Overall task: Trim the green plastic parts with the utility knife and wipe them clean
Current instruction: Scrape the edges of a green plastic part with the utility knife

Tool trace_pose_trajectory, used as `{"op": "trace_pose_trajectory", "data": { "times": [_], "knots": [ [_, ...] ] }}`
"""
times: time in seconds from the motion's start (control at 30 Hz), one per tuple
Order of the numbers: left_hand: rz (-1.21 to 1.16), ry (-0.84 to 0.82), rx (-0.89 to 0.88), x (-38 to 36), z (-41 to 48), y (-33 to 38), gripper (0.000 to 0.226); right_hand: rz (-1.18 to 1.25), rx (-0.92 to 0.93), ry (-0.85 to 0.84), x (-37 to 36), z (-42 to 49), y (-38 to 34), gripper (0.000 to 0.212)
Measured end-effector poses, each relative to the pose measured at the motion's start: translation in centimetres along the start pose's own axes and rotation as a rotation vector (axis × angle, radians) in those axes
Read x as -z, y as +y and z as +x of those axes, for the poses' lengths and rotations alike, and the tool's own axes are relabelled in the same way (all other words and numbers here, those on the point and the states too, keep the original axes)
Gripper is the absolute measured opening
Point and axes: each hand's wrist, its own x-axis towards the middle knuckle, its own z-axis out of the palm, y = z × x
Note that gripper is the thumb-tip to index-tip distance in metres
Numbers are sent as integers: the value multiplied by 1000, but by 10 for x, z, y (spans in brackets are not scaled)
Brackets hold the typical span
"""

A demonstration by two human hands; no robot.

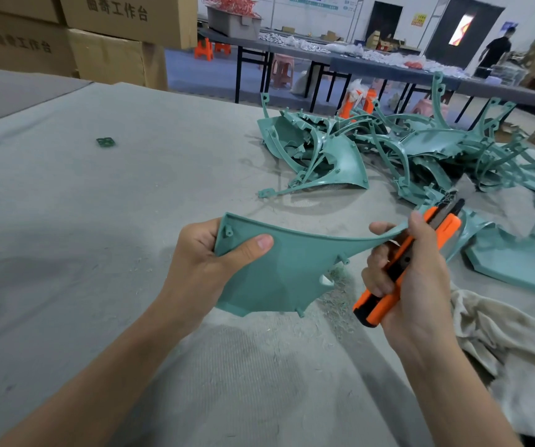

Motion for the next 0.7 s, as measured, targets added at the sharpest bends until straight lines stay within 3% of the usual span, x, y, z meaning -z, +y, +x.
{"op": "trace_pose_trajectory", "data": {
  "times": [0.1, 0.17, 0.33, 0.47, 0.57, 0.7],
  "knots": [
    [55, 127, -20, -4, 1, -2, 7, -201, 24, 42, 5, 3, -2, 66],
    [213, 253, -118, -6, 1, -4, 10, -428, 62, -4, 4, 2, -1, 77],
    [650, 411, -479, -8, -4, -5, 9, -930, 365, -180, -2, -9, 10, 76],
    [708, 457, -619, -10, -6, -11, 17, -1022, 456, -257, -6, -16, 16, 63],
    [720, 467, -627, -10, -6, -15, 21, -1014, 485, -322, -10, -22, 17, 49],
    [710, 474, -620, -11, -6, -15, 22, -1023, 460, -367, -13, -24, 22, 49]
  ]
}}
